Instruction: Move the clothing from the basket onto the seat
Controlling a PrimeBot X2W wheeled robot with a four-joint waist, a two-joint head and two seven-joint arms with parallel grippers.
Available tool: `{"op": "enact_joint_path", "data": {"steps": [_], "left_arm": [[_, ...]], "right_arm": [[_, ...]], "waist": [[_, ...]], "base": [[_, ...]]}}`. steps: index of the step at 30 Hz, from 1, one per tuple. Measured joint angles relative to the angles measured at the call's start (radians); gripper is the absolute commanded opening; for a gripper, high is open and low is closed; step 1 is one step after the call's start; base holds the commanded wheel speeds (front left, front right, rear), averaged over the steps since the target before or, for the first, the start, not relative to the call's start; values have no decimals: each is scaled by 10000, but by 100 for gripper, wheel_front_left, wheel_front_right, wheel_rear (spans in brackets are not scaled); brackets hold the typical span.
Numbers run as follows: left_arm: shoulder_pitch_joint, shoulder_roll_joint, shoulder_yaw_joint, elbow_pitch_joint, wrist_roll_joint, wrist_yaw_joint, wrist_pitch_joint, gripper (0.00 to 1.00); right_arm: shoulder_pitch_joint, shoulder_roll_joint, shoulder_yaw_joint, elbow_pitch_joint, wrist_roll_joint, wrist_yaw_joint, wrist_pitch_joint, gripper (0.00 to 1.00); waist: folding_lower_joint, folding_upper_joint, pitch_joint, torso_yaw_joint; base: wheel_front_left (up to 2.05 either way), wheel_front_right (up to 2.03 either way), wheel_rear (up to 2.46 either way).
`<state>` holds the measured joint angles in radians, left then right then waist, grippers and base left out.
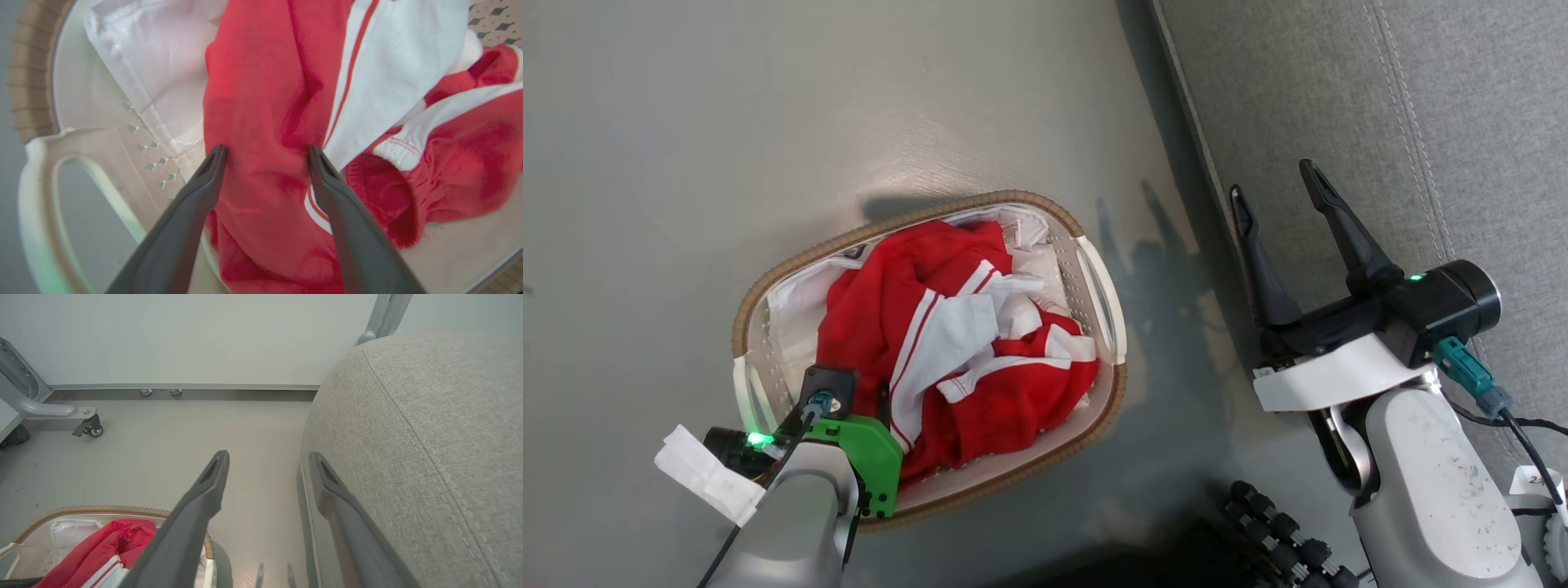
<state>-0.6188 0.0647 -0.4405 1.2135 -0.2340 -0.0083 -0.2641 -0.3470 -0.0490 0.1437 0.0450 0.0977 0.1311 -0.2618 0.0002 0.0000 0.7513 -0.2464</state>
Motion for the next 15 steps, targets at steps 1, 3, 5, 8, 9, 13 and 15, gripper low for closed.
{"op": "enact_joint_path", "data": {"steps": [1,3,5,8,9,13,15], "left_arm": [[-23,-2,19,58,-23,35,-2,100],[-73,0,21,140,-29,56,-2,100],[-131,-2,10,213,-90,36,-4,74],[-190,-13,-36,263,-115,-21,-4,25],[-210,-21,-59,274,-130,-69,-4,16],[-209,-61,-113,249,-205,-194,-4,0],[-144,-90,-153,142,-234,-263,-4,0]], "right_arm": [[-31,0,8,0,2,0,0,100],[-81,0,17,2,23,0,0,100],[-118,0,54,4,77,0,0,100],[-120,2,136,15,90,0,0,100],[-120,2,163,31,90,0,0,100],[-115,4,230,134,88,0,0,100],[-100,4,205,184,56,0,0,100]], "waist": [[0,0,57,-55],[-1,0,144,-131],[-1,0,205,-191],[-1,0,204,-216],[-1,0,171,-211],[0,0,-14,-187],[-1,0,-170,-159]], "base": [[0,0,0],[0,0,0],[0,0,0],[0,0,0],[0,0,0],[0,0,0],[0,0,0]]}}
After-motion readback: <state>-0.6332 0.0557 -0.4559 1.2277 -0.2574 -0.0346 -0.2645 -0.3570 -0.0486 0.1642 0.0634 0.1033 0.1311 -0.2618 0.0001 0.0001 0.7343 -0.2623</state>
